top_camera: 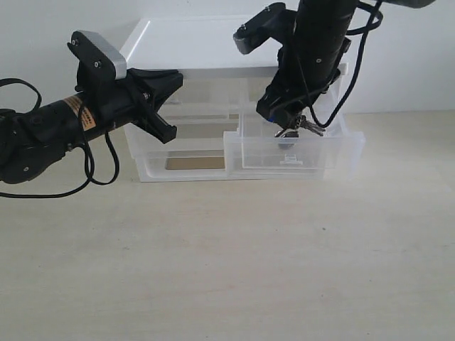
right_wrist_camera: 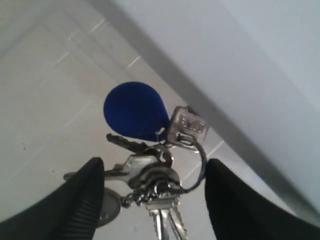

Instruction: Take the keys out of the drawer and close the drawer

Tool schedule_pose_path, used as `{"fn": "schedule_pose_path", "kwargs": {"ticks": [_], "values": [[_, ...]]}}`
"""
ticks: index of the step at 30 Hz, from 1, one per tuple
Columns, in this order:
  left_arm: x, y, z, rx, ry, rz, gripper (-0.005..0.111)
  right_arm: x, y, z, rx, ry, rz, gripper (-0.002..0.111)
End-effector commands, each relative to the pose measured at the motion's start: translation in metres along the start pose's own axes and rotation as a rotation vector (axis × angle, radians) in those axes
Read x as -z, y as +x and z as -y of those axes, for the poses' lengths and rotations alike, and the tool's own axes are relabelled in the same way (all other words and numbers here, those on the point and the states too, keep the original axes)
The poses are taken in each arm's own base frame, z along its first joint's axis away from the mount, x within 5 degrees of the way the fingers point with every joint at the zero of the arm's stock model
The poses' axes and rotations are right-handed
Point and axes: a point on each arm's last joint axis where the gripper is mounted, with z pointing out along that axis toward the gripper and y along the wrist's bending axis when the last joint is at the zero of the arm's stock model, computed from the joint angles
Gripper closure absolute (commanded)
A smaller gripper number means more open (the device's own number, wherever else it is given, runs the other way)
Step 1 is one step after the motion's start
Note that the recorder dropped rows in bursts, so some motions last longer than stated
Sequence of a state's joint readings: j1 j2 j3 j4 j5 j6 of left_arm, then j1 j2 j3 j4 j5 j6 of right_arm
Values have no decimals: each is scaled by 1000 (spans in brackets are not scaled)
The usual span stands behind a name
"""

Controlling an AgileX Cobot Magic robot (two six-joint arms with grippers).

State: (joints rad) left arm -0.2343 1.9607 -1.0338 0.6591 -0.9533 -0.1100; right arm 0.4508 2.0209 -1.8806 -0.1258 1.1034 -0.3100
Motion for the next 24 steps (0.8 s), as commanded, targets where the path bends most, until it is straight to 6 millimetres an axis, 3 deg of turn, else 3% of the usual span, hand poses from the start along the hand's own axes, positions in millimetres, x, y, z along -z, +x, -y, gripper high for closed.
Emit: {"fn": "schedule_pose_path", "kwargs": {"ticks": [1, 13, 15, 19, 24], "values": [[-1, 14, -17, 81, -126, -102, 102, -10, -3, -4, 5, -58, 19, 54], [-1, 13, -17, 81, -126, -98, 102, -38, 0, -9, -16, -83, -54, 56], [-1, 13, -17, 81, -126, -98, 102, -39, 0, -8, -9, -70, -54, 66], [-1, 13, -17, 81, -126, -96, 102, -39, 1, -6, 37, -59, -58, 108], [-1, 13, -17, 81, -126, -94, 102, -37, 1, -5, 58, -50, -58, 108]]}}
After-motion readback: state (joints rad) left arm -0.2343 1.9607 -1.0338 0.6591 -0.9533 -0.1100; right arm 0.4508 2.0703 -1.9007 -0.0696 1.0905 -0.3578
